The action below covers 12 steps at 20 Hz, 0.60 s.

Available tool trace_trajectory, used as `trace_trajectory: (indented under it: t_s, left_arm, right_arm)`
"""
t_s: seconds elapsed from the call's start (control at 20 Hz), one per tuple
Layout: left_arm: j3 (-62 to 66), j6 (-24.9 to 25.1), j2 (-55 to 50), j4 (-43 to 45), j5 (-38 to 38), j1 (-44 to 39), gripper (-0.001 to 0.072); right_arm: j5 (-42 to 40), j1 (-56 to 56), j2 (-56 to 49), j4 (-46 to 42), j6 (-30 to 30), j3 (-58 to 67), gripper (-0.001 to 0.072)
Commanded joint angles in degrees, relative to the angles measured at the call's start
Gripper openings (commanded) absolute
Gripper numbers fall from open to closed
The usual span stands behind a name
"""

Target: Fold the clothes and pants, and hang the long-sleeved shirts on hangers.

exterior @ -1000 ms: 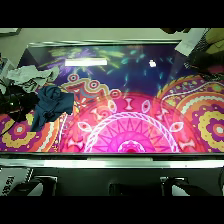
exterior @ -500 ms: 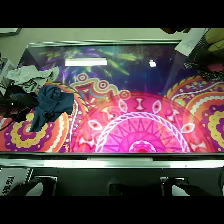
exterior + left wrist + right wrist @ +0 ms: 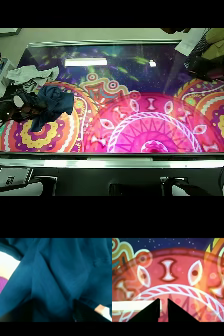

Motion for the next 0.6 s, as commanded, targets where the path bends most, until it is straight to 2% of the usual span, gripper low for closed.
trace_trajectory:
  t_s: [0.0, 0.05, 0.1, 0.15, 0.3, 0.45, 0.55]
  left_arm:
    - [0.42, -0.35, -3.08, -1.18, 1.4, 0.0, 0.0016]
    - [1.42, 0.76, -2.73, -2.19, -0.96, -0.17, 0.0014]
    - [2.67, 1.6, -2.23, -3.43, -2.93, -0.55, 0.0013]
    - [4.24, 4.76, -1.36, -6.16, -4.72, -1.31, 0.0012]
    - [8.44, 11.04, 2.29, -18.86, -5.81, -6.56, 0.0012]
    - [11.21, 11.41, 2.73, -29.81, -4.85, -16.57, 0.0012]
    - [11.34, 11.37, 2.19, -37.42, -1.84, -25.42, 0.0012]
  right_arm:
    - [-1.31, 0.0, 0.04, 0.02, 0.76, 0.02, 0.0158]
    - [-1.49, 0.0, 0.07, 0.0, 2.08, 0.02, 0.0231]
    - [-1.7, 0.0, 0.07, 0.02, 3.34, 0.02, 0.0335]
    - [-2.36, 0.0, 0.07, 0.07, 3.5, 0.04, 0.0363]
    - [-5.09, 0.0, 0.07, -1.22, 3.5, 0.02, 0.0367]
    - [-7.61, 0.0, 0.07, -6.91, 3.45, 0.02, 0.0435]
    - [-9.6, 0.0, 0.07, -11.28, 3.15, 0.02, 0.0435]
